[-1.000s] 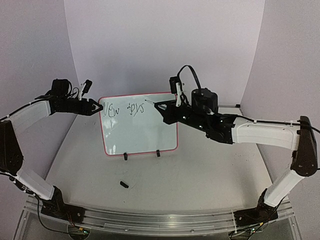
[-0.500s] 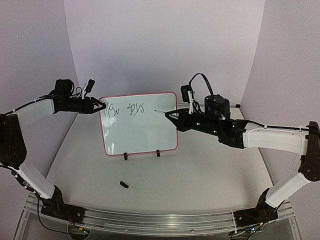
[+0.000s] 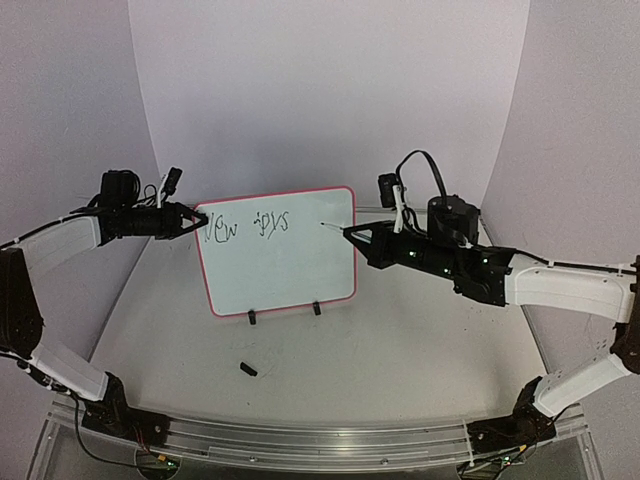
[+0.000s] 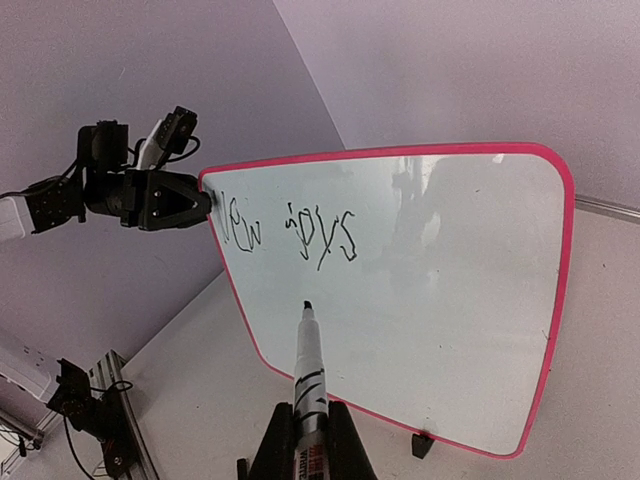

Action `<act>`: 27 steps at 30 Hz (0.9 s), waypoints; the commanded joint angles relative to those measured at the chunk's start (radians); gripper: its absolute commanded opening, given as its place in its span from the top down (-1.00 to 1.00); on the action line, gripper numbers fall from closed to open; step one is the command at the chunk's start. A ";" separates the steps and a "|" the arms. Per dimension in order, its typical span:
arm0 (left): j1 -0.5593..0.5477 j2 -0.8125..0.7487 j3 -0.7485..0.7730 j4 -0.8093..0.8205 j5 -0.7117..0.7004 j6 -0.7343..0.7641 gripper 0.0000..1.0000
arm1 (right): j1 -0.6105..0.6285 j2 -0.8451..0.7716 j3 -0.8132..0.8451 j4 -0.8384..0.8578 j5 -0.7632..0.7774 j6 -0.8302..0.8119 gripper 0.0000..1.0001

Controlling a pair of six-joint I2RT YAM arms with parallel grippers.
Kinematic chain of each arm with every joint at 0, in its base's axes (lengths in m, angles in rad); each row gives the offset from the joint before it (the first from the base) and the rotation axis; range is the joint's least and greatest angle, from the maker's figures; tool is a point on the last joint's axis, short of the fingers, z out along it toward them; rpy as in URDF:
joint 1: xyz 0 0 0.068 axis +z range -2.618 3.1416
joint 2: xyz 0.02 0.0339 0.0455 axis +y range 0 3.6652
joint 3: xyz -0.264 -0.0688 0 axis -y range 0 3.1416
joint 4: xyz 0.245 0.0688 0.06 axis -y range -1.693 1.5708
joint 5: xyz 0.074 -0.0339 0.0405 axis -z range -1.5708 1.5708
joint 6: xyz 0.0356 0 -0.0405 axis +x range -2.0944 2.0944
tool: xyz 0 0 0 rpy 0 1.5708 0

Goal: Write a sentence on the whiteboard
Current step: Write on the whiteboard with the whiteboard marker without the cap.

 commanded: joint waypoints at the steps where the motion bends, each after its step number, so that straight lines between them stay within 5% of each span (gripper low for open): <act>1: 0.000 -0.059 -0.019 0.021 -0.020 -0.041 0.27 | 0.002 -0.027 -0.011 -0.003 0.018 -0.010 1.00; 15: 0.000 0.012 0.041 -0.054 -0.080 0.063 0.29 | 0.003 0.170 0.122 -0.008 0.168 -0.135 1.00; 27: 0.001 0.009 0.030 -0.056 -0.066 0.110 0.60 | 0.002 0.325 0.257 0.072 0.171 -0.163 1.00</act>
